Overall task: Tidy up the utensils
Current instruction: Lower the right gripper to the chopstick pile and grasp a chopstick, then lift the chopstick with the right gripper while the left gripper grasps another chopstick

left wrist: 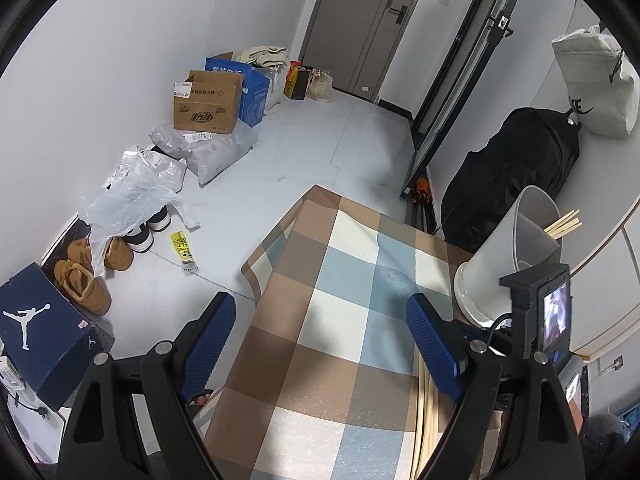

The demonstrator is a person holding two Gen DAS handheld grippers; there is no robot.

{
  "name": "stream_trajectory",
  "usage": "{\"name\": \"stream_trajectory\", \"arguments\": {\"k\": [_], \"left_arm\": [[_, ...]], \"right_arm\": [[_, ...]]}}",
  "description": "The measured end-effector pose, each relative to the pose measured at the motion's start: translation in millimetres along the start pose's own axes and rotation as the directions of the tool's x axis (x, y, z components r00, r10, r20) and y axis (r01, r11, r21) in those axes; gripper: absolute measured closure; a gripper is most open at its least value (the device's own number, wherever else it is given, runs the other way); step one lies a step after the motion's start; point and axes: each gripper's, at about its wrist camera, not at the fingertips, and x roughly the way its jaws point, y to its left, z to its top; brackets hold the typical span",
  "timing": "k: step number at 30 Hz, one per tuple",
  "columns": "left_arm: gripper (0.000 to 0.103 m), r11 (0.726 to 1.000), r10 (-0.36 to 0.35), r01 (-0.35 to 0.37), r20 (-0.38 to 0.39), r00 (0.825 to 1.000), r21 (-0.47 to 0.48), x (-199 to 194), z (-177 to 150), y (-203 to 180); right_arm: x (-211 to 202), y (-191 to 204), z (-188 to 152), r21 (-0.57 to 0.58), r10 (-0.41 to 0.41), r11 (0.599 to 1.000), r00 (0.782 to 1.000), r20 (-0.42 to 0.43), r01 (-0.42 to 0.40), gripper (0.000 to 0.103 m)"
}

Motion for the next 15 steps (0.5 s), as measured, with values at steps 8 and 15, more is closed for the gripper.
{"name": "stream_trajectory", "arguments": {"k": [8, 15], "left_arm": [[0.019, 0.999, -0.008, 0.010, -0.051, 0.999, 0.038, 10.1, -5.7, -7.6], [0.019, 0.990, -0.071, 0.087, -0.142, 0.987, 0.112, 25.6, -17.2, -32.7]], "right_arm": [[-27.3, -5.1, -2.8, 0.039, 0.037, 0.998, 0.996, 0.082, -0.041, 0.097], [-85.0, -18.7, -10.4, 0.057, 0.075, 0.994, 0.972, 0.225, -0.090, 0.097]]}}
